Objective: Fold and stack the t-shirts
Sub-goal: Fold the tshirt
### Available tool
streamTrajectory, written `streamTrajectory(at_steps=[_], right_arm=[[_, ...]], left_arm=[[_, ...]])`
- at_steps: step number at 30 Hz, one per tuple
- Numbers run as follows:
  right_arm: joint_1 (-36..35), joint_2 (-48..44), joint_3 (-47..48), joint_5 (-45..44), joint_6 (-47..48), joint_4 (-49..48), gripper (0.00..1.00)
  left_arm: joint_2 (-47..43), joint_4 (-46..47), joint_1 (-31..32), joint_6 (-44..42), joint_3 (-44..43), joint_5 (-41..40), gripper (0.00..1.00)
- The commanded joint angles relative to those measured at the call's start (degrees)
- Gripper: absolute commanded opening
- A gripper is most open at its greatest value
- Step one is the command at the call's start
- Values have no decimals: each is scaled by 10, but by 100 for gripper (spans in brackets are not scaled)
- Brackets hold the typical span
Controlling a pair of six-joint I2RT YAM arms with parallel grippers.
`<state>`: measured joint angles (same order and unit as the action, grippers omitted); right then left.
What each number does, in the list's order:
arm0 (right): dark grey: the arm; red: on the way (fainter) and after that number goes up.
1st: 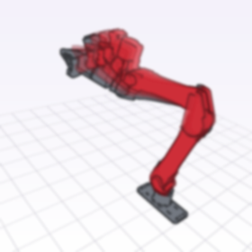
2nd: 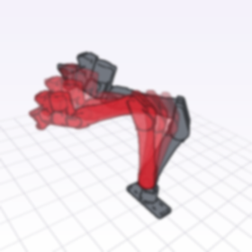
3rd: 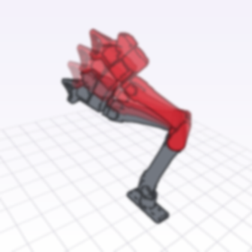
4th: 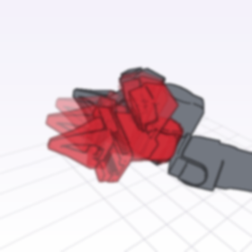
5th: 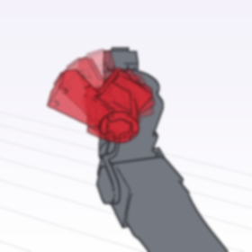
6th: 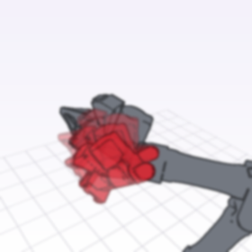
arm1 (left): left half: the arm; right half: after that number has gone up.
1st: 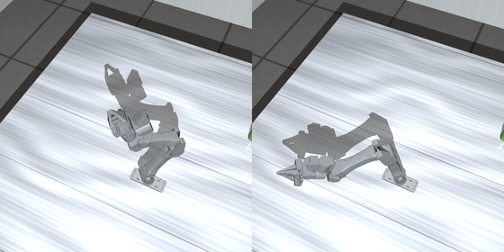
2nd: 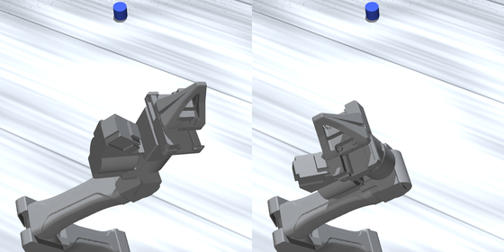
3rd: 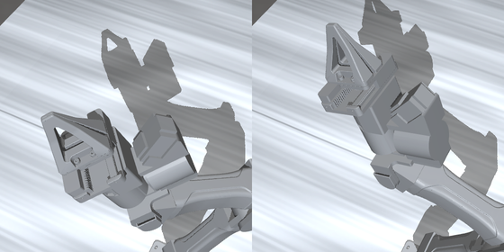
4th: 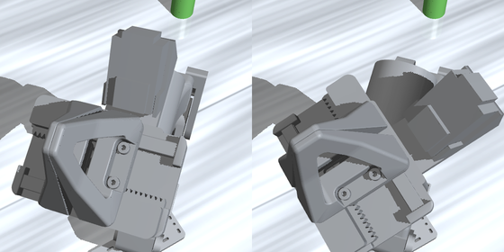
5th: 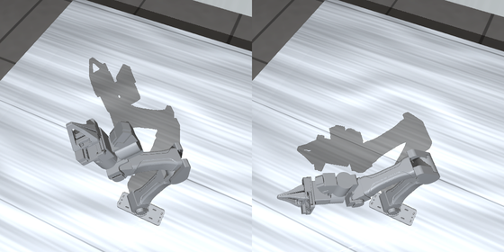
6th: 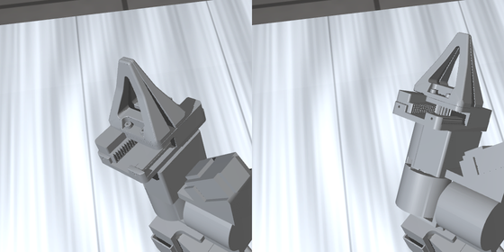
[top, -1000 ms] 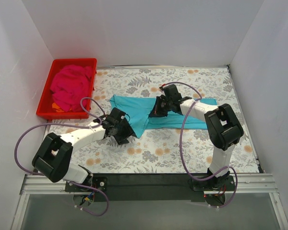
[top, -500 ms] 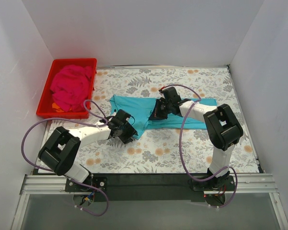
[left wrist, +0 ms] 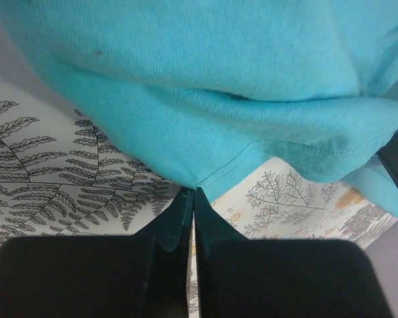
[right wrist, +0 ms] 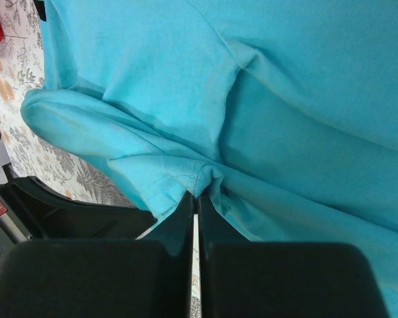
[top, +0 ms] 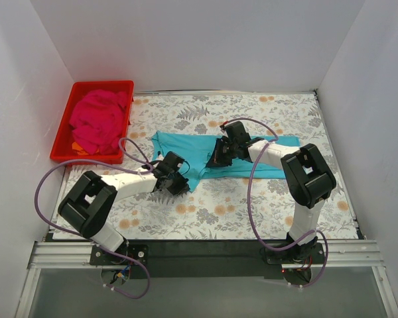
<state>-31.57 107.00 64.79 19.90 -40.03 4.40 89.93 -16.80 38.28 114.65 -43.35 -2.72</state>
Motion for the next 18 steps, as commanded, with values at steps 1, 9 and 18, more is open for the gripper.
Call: streamTrajectory(at_steps=[1,9,18], right_arm=[[-2,-6,0,8,9,-13,1],[-1,1,21,1,28,-11,1],[15,33,62,10,34,-7,1]], left_arm=[[6,-19,3,-2,-5,-47,0],[-11,-63,-12,-86,-91,-113,0],[72,-45,-88,-262,-240,-88,0]])
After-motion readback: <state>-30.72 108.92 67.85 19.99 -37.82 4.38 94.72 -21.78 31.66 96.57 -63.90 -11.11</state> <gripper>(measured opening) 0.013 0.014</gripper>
